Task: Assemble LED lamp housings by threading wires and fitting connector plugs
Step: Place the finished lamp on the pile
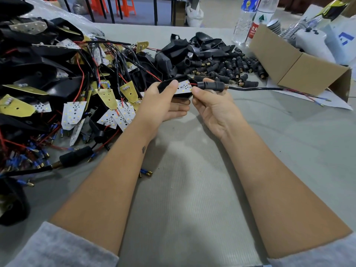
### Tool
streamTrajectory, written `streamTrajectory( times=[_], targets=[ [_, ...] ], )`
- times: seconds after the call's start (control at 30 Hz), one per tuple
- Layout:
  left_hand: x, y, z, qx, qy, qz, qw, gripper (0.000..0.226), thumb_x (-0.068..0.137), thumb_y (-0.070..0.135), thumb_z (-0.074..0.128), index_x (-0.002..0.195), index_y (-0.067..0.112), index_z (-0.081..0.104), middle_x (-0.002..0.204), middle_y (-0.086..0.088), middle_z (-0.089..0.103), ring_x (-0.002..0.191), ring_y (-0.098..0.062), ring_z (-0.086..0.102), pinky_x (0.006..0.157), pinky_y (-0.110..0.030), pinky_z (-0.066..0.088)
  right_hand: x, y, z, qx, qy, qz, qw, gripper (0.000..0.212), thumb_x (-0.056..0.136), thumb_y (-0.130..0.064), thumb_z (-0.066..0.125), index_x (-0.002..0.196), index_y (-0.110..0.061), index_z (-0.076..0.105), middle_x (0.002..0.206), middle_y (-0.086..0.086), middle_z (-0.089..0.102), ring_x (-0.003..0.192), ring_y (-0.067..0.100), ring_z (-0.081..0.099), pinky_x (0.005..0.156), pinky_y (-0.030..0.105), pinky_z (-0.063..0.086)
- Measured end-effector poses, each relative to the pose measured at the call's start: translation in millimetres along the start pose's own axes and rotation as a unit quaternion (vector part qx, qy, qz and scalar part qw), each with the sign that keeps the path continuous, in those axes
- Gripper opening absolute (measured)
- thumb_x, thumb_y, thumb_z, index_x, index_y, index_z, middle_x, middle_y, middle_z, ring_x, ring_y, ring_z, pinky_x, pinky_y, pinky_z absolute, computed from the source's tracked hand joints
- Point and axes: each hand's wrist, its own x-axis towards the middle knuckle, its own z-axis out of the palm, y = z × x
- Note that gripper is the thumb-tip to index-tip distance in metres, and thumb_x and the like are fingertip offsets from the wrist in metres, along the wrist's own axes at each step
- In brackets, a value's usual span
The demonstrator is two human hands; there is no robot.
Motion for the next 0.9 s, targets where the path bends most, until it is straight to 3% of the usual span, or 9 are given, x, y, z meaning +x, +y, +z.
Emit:
streamTrajectory(
  times=[0.23,0.37,0.43,0.5,0.6,0.67,0.73,0.83,0.9],
  targets=[
    [-2.1,-4.0,-0.4,0.056,-0.016,0.052,0.997,0.030,0.104,0.033,0.045,0.102,0.010,0.065,0.077,-0.008,0.075,0.070,-0.018,0.073,0.061,-0.025,0.058,3.3,4.4,0.7,-0.060,0.057,-0.047,0.995,0.052,0.077,0.017,0.068,0.111,-0.013,0.042,0.082,0.007,0.064,0.068,0.014,0.064,0.056,0.020,0.050],
    [-0.3,-3.0,-1.3,0.053,0.015,0.076,0.996,0.024,0.103,0.030,0.049,0.098,0.013,0.065,0.076,-0.005,0.075,0.070,-0.019,0.073,0.061,-0.026,0.057,3.3,2.2,-0.4,-0.110,0.033,-0.028,0.993,0.020,0.083,0.004,0.070,0.097,-0.006,0.060,0.080,0.008,0.069,0.067,0.013,0.065,0.061,0.022,0.053],
    [1.9,-1.0,-2.1,0.031,0.056,0.087,0.994,0.020,0.102,0.027,0.051,0.096,0.014,0.064,0.077,-0.003,0.075,0.068,-0.018,0.073,0.059,-0.025,0.057,2.9,1.0,1.9,-0.128,0.015,0.010,0.992,0.011,0.092,-0.011,0.064,0.101,-0.004,0.061,0.087,0.013,0.069,0.069,0.017,0.065,0.063,0.025,0.056],
    [3.7,1.3,-3.9,0.022,0.093,0.106,0.990,0.018,0.101,0.025,0.052,0.094,0.013,0.063,0.075,0.000,0.074,0.063,-0.016,0.072,0.056,-0.024,0.056,2.9,-1.0,5.6,-0.150,0.017,0.054,0.987,0.022,0.100,-0.027,0.053,0.104,-0.005,0.054,0.088,0.020,0.066,0.065,0.021,0.065,0.059,0.028,0.057],
    [4.3,5.0,-9.7,0.027,0.130,0.123,0.983,0.020,0.101,0.025,0.052,0.100,0.008,0.062,0.077,-0.003,0.073,0.058,-0.014,0.070,0.055,-0.024,0.056,-0.8,-4.8,10.2,-0.247,0.019,0.076,0.966,0.037,0.104,-0.036,0.039,0.101,-0.002,0.054,0.070,0.019,0.064,0.049,0.020,0.060,0.047,0.028,0.052],
    [4.7,7.2,-14.8,0.049,0.139,0.132,0.980,0.018,0.101,0.026,0.052,0.094,0.012,0.062,0.080,-0.006,0.073,0.056,-0.014,0.069,0.054,-0.024,0.056,-3.0,-3.3,5.8,-0.391,0.049,0.002,0.919,0.041,0.103,-0.035,0.040,0.085,-0.005,0.062,0.059,0.013,0.064,0.045,0.016,0.054,0.047,0.028,0.046],
    [4.5,9.3,-18.6,0.080,0.141,0.137,0.977,0.018,0.101,0.027,0.052,0.090,0.016,0.062,0.082,-0.008,0.074,0.055,-0.014,0.068,0.054,-0.025,0.056,-3.2,-2.0,-0.3,-0.533,0.100,-0.124,0.831,0.036,0.098,-0.031,0.045,0.077,-0.007,0.062,0.063,0.009,0.064,0.053,0.012,0.051,0.057,0.034,0.044],
    [3.7,12.2,-21.2,0.084,0.147,0.137,0.976,0.019,0.100,0.025,0.052,0.088,0.016,0.063,0.073,-0.005,0.073,0.050,-0.013,0.064,0.051,-0.025,0.056,0.1,-5.1,-4.0,-0.619,0.137,-0.228,0.739,0.013,0.092,-0.019,0.050,0.092,-0.017,0.063,0.092,-0.001,0.062,0.088,0.013,0.054,0.079,0.035,0.044],
    [3.5,14.4,-22.2,0.060,0.148,0.132,0.978,0.021,0.101,0.024,0.052,0.085,0.014,0.062,0.063,-0.001,0.070,0.046,-0.012,0.060,0.048,-0.023,0.053,5.2,-5.2,-8.2,-0.697,0.121,-0.200,0.678,0.027,0.090,-0.015,0.049,0.112,-0.021,0.063,0.114,-0.001,0.060,0.110,0.021,0.051,0.093,0.036,0.039]
  ],
)
